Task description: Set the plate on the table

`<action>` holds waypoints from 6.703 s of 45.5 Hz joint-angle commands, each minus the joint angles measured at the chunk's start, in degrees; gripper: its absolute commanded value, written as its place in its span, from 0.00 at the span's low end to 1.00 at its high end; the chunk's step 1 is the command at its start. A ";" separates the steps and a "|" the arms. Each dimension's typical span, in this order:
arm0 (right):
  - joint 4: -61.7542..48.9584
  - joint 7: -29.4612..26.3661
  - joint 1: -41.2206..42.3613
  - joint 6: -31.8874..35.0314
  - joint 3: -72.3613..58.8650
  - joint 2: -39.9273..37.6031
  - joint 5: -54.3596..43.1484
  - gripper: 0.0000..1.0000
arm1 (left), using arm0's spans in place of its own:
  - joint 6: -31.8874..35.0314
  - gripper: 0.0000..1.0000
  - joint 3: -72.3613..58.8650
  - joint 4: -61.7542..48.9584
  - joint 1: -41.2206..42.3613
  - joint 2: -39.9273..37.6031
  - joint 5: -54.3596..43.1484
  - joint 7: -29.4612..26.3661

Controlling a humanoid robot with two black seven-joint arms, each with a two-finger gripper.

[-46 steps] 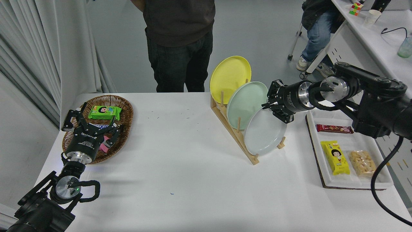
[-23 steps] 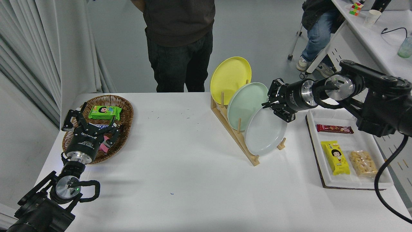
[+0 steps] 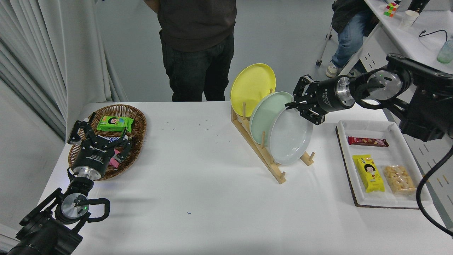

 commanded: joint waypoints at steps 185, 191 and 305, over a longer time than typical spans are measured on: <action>1.20 -14.91 -2.03 -33.65 5.42 24.42 12.81 0.00 | 0.00 0.98 0.00 0.00 -0.04 0.00 0.08 0.00; 1.46 -14.92 -3.35 -34.35 4.46 24.42 14.40 0.00 | 0.00 0.98 0.00 0.00 -0.04 0.00 0.00 0.00; -3.55 -14.21 -10.99 -47.80 7.00 24.42 14.49 0.00 | 0.00 0.98 0.00 0.00 -0.04 -0.09 0.00 0.00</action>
